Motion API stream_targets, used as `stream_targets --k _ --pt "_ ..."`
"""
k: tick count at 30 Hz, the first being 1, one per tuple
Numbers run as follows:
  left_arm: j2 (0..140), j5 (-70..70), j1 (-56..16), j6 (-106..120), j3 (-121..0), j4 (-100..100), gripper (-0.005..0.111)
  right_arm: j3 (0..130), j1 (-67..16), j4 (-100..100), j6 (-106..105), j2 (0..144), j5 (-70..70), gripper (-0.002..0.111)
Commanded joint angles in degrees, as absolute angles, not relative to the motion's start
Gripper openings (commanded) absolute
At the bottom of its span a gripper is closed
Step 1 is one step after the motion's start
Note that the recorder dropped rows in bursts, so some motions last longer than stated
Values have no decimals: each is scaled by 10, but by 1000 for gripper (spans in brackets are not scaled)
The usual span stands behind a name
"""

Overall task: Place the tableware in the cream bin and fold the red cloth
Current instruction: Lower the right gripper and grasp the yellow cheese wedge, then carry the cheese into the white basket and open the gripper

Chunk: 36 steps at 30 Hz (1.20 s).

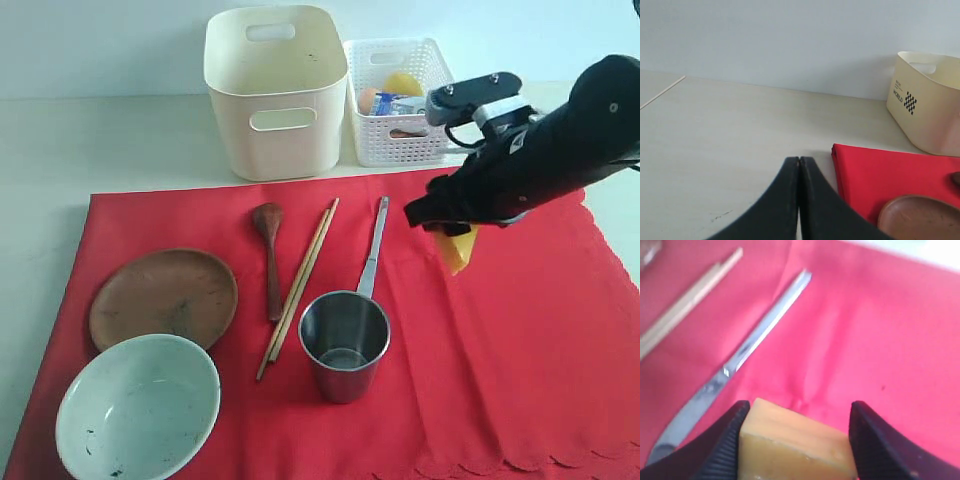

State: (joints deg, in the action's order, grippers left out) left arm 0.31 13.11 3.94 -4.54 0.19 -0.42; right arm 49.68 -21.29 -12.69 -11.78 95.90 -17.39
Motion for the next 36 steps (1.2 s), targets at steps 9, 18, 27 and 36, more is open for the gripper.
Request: stream_targets --k 9,18,27,36 --pt "0 124 40 -45 0 -8 2 682 -213 -117 -120 976 -151 0" --pt "0 124 40 -45 0 -8 2 839 -206 -99 -120 1058 -152 0" --pt "0 124 40 -45 0 -8 2 959 -158 -99 -78 1176 -190 0" --pt "0 124 40 -45 0 -8 2 1011 -140 -101 -49 1254 -193 0"
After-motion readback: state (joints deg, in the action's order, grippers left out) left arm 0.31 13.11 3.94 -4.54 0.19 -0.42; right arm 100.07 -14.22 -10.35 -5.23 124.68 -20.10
